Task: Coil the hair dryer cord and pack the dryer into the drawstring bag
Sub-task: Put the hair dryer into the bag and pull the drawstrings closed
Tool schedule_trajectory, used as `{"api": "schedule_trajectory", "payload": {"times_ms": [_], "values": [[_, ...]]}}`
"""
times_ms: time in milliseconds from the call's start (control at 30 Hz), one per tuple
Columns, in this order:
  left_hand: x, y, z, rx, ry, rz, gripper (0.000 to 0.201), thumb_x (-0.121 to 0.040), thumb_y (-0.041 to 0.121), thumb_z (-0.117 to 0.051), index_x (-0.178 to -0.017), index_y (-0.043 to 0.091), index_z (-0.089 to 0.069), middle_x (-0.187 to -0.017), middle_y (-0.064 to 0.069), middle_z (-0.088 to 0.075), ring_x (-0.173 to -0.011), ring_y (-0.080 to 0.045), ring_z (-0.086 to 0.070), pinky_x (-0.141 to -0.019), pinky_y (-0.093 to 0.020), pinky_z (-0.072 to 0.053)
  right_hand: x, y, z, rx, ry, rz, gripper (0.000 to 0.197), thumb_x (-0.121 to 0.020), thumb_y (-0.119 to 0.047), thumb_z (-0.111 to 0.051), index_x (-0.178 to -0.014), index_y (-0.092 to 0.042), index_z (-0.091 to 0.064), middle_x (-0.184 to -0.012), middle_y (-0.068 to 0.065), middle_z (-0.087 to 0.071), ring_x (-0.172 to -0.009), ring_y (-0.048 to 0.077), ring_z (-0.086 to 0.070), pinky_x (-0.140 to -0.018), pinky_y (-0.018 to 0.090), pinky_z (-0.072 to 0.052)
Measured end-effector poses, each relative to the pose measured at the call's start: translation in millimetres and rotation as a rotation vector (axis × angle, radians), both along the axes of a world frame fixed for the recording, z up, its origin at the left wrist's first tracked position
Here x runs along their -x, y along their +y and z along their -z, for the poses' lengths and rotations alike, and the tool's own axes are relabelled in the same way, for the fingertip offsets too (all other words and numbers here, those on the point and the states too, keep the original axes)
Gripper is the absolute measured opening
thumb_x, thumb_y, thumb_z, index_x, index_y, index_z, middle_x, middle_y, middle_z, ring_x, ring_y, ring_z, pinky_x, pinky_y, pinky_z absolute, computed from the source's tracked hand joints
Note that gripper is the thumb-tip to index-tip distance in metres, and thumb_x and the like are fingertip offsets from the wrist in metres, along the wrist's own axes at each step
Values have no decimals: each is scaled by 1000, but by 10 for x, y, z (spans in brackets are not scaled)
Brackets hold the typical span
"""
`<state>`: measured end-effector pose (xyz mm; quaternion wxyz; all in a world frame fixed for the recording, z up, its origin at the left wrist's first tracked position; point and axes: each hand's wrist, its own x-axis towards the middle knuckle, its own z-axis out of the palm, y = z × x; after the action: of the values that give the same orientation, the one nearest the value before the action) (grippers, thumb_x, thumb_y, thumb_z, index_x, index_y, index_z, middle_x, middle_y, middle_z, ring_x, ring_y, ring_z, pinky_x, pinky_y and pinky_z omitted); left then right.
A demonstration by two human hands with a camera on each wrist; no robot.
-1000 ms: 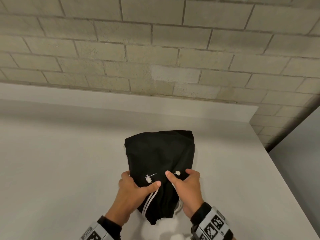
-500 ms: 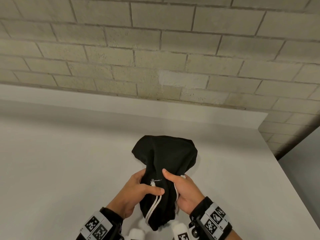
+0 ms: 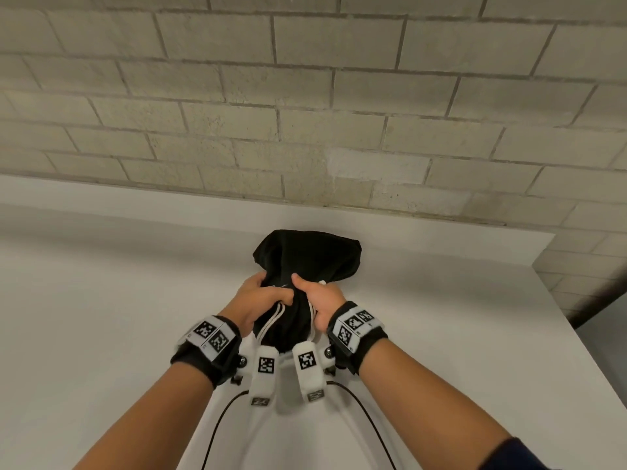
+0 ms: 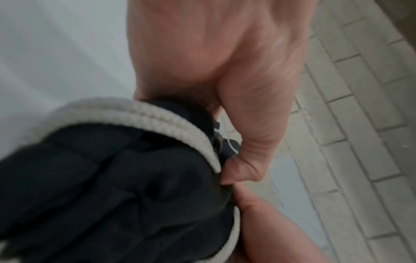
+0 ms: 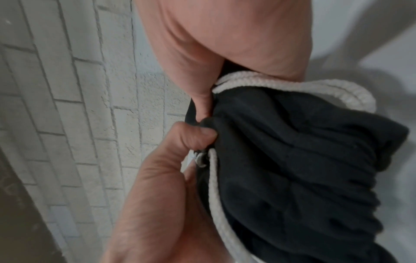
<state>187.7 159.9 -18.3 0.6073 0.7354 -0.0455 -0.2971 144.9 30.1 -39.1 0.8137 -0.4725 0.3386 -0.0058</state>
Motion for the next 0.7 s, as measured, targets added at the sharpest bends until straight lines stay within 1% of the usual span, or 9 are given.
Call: {"api": "schedule_trajectory", "payload": {"times_ms": [100, 200, 300, 400, 500, 567, 633, 667, 700], "values": [[-146, -51, 38, -9, 12, -38, 44, -66, -6, -66, -107, 10, -66, -91, -18, -74, -76, -29, -73, -61, -31, -56, -199, -5, 40, 55, 31, 7, 58, -72, -24, -84, -120, -3, -60, -108, 19, -70, -92, 34, -70, -69, 41, -60], [-240, -81, 86, 0, 29, -88, 44, -66, -3, -64, -108, 10, -65, -92, -19, -73, -78, -31, -73, -61, -32, -56, -455, -136, 361, 125, 59, -3, 110, -35, -48, -90, -130, -8, -53, -113, 16, -68, -98, 35, -68, -81, 51, -58], [-304, -98, 133, -4, 34, -119, 46, -66, -1, -65, -111, 9, -61, -98, -20, -72, -85, -34, -72, -65, -36, -59, -573, -209, 530, 164, 55, 5, 124, -25, -55, -86, -134, -9, -47, -119, 14, -65, -105, 34, -65, -89, 51, -55], [-337, -97, 187, -4, -7, -152, 48, -67, 2, -69, -113, 9, -60, -100, -17, -71, -88, -32, -72, -74, -42, -61, -409, -154, 333, 116, 10, 33, 112, -28, -48, -92, -126, -10, -55, -113, 14, -68, -100, 33, -67, -86, 52, -56], [-294, -73, 224, -12, -58, -164, 49, -70, 5, -74, -116, 12, -58, -106, -13, -70, -91, -26, -70, -74, -38, -59, -196, -142, 185, 71, -29, 74, 88, -43, -40, -94, -118, -10, -59, -108, 12, -70, -97, 30, -69, -86, 49, -57], [-243, -39, 253, -18, -77, -207, 56, -73, 8, -76, -124, 13, -54, -117, -12, -67, -99, -24, -67, -76, -34, -57, -59, -140, 150, 67, -17, 101, 87, -43, -45, -93, -116, -12, -59, -107, 8, -72, -97, 26, -69, -89, 45, -56], [-147, 27, 263, -91, -111, -254, 80, -75, 19, -79, -144, 14, -38, -141, -12, -51, -121, -29, -56, -95, -42, -51, 178, -128, 74, 130, -15, 76, 73, -49, -49, -91, -107, -14, -61, -99, 3, -72, -92, 20, -68, -84, 39, -57], [-77, 76, 256, -133, -150, -271, 89, -76, 24, -80, -149, 16, -30, -148, -11, -41, -131, -30, -47, -103, -44, -45, 351, -123, 27, 203, -11, 46, 61, -57, -48, -88, -100, -16, -59, -94, 0, -69, -88, 16, -66, -79, 33, -54], [34, 141, 207, -148, -206, -289, 87, -77, 27, -80, -149, 17, -31, -149, -9, -39, -134, -28, -43, -105, -44, -43, 569, -118, -41, 271, 20, 25, 51, -65, -46, -84, -97, -20, -55, -93, -3, -63, -87, 13, -62, -75, 28, -50]]}}
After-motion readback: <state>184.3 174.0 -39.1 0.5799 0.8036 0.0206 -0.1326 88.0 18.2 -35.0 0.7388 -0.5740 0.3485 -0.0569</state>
